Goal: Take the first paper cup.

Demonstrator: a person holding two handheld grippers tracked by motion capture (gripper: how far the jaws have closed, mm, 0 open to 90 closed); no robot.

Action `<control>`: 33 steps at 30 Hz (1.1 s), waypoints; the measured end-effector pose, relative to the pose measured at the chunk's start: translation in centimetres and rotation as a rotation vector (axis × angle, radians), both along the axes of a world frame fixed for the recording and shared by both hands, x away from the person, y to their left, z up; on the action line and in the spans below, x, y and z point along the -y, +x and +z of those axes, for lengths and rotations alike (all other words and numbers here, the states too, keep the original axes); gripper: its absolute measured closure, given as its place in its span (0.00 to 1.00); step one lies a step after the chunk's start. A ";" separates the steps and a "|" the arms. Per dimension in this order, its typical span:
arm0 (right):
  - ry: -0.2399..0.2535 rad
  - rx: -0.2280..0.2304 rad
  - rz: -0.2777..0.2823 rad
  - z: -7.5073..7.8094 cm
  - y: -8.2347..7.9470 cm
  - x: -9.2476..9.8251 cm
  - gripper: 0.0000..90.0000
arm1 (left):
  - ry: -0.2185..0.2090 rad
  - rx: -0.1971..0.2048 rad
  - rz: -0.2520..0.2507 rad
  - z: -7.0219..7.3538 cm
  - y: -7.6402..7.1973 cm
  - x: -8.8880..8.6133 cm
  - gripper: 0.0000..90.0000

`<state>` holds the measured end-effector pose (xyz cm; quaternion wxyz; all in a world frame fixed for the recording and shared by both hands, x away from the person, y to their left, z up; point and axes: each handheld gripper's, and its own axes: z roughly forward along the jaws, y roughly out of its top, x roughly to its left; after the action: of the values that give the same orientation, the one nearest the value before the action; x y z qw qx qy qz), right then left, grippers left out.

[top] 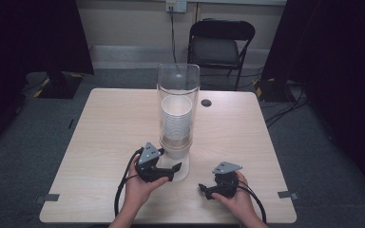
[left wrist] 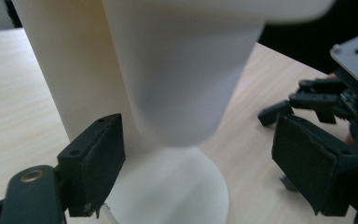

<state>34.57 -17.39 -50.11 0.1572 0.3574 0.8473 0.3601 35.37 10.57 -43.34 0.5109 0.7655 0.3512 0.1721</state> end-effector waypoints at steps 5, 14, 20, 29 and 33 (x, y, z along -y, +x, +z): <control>0.000 0.000 0.000 0.0 0.0 0.0 0.08 | -0.020 0.061 0.028 0.1 0.9 0.9 0.24; 0.000 0.000 0.000 0.0 0.0 0.0 0.08 | -0.027 0.095 0.050 -0.4 1.4 1.4 0.31; 0.001 -0.003 0.001 0.0 0.1 -0.1 0.08 | -0.041 0.086 0.060 -0.5 1.6 1.5 0.34; 0.001 -0.003 0.001 0.0 0.1 -0.1 0.08 | -0.002 0.100 0.074 -0.7 1.5 1.8 0.36; 0.002 -0.003 0.001 0.0 0.1 -0.1 0.08 | 0.021 0.093 0.084 -0.7 1.4 1.8 0.37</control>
<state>34.64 -17.33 -50.12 0.1555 0.3578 0.8474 0.3603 36.80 8.72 -44.01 0.5111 0.7465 0.3570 0.2324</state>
